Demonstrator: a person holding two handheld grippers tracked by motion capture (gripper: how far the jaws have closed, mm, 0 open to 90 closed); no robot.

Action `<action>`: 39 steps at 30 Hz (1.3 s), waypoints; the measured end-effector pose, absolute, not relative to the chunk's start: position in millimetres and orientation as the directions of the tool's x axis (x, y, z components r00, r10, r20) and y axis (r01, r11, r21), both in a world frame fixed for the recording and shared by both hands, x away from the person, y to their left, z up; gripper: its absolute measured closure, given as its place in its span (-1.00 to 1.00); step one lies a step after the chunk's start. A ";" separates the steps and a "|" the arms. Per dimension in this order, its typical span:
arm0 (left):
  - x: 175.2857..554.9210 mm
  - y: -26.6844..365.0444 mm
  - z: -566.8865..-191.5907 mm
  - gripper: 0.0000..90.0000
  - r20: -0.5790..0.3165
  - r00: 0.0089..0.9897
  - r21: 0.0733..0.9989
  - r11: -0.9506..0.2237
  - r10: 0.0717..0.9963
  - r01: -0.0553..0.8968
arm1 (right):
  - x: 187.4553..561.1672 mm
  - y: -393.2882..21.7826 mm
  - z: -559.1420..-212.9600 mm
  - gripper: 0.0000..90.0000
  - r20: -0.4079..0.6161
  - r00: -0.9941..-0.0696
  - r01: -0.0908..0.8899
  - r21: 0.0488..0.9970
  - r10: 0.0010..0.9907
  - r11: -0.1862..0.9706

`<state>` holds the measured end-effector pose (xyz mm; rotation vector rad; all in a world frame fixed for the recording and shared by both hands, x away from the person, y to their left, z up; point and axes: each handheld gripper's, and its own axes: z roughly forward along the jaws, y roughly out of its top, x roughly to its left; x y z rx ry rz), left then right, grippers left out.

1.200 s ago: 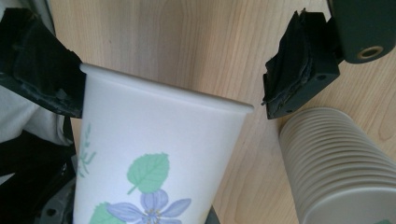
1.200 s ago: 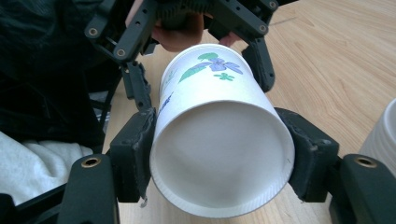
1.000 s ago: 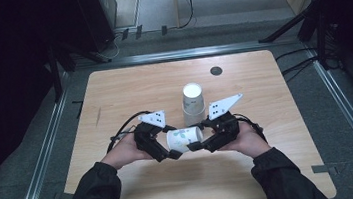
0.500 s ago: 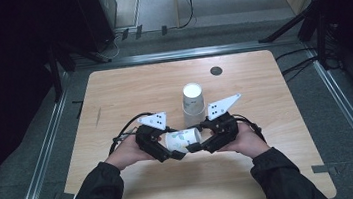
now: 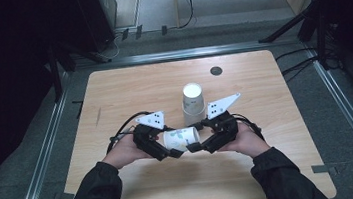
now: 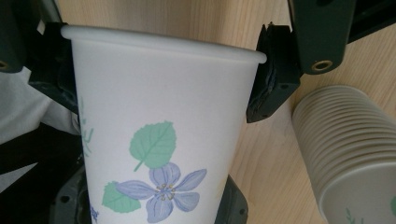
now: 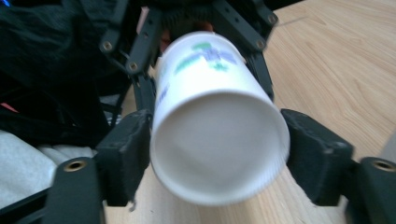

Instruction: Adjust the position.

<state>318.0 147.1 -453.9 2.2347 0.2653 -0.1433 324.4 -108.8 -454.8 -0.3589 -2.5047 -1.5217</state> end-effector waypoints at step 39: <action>324.7 123.7 -432.0 -0.46 -0.048 0.989 0.383 -0.912 0.137 0.145 | 319.9 -96.3 -470.0 -0.42 0.193 -0.974 0.228 0.788 0.123 0.572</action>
